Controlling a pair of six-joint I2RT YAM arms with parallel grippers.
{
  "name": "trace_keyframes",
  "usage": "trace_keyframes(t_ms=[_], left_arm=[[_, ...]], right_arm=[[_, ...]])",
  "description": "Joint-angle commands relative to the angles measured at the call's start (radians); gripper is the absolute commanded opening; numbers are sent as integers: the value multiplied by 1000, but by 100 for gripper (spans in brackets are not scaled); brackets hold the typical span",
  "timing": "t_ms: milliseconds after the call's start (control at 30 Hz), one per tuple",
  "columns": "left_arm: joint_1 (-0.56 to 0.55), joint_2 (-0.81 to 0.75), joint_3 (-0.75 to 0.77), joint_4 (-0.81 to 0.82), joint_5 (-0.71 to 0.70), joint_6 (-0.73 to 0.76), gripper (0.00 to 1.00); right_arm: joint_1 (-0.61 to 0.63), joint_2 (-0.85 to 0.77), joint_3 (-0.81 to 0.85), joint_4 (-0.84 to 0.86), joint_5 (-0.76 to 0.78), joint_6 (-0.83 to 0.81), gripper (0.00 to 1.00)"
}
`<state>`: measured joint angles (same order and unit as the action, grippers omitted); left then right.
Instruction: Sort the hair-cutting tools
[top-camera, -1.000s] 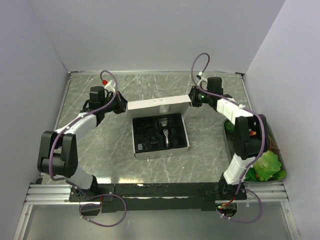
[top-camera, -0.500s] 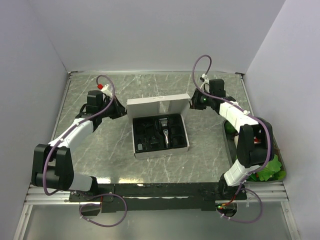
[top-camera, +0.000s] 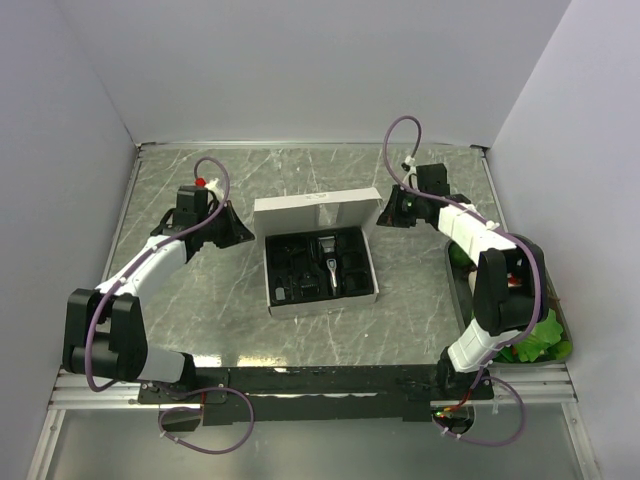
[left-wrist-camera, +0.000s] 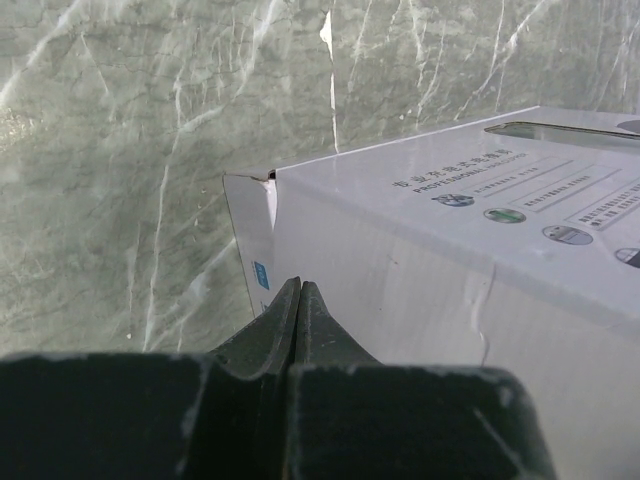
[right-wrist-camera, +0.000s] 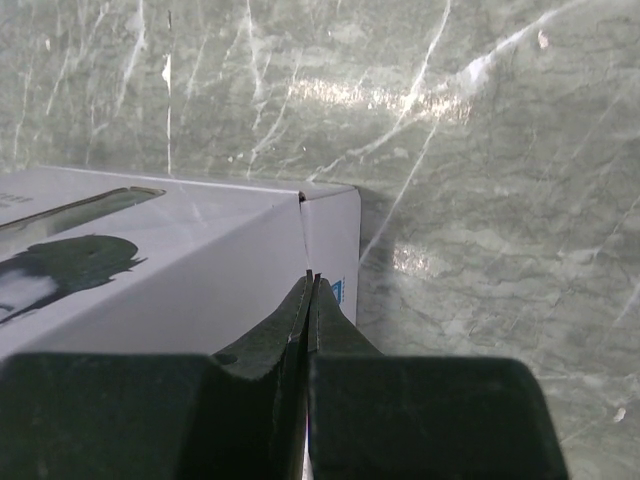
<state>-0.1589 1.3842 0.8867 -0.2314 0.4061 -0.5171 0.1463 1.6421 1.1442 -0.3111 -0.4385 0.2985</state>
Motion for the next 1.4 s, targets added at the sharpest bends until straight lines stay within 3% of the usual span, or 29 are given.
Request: trace_keyframes(t_ms=[0, 1367], left_arm=[[-5, -33, 20, 7, 2, 17, 1], [-53, -86, -94, 81, 60, -17, 1]], right_arm=[[16, -53, -12, 0, -20, 7, 0], [78, -93, -104, 55, -66, 21, 0]])
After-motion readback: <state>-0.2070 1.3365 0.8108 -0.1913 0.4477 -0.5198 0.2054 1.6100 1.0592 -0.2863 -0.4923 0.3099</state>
